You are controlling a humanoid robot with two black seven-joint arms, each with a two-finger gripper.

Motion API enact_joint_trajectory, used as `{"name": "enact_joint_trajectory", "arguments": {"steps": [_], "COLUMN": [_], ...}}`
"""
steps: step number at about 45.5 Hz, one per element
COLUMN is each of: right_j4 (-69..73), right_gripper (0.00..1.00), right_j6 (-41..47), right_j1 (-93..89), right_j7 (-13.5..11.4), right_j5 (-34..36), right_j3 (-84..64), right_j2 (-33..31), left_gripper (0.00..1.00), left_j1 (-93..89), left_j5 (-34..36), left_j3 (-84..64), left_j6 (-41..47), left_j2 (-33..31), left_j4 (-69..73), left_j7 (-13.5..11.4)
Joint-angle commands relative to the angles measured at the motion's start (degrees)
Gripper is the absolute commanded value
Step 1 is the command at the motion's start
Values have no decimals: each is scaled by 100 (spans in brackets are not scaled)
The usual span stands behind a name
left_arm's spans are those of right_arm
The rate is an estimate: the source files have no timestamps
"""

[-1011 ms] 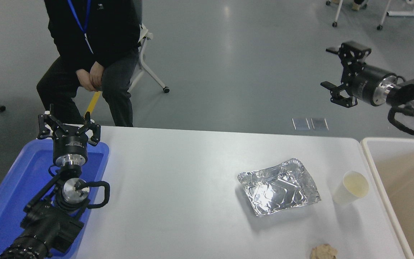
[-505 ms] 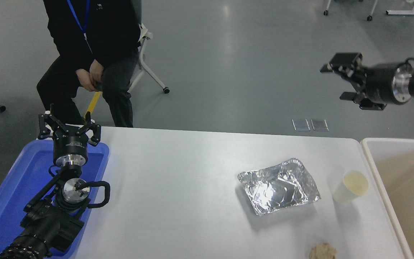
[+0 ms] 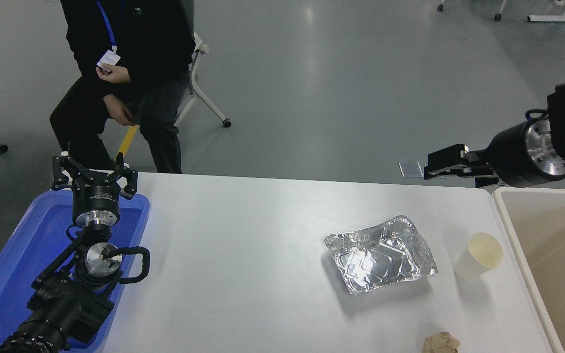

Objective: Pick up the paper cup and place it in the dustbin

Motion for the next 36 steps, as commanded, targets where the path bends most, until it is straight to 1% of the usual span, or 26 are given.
{"name": "enact_joint_trajectory", "arguments": {"steps": [1,6,13,21,28,36], "right_j4": [142,142,142,142,142,142], "right_gripper": [100,100,100,100,100,100], "right_j6": [1093,1691,2201,2491,2491,2491], "right_j1": [617,837,1074,1285,1558,1576], "right_j7": [32,32,32,32,24,24], "right_j5": [-22,-48,-40,-31,-31,-31], "right_j3": [-189,-285,-435,-725,-787,-787], "right_j2": [210,87,-36,-150,-265,-256], "left_gripper": [99,99,99,99,99,99], "left_j1": [-1,-1,8,-1,-1,-1], "left_j5": [-8,-8,-8,-8,-8,-8], "left_j3": [0,0,0,0,0,0], "left_j6": [8,-1,-1,-1,8,-1], "left_j2": [-3,-3,-3,-3,-3,-3], "left_j4": [0,0,0,0,0,0], "left_j7": [0,0,0,0,0,0]}}
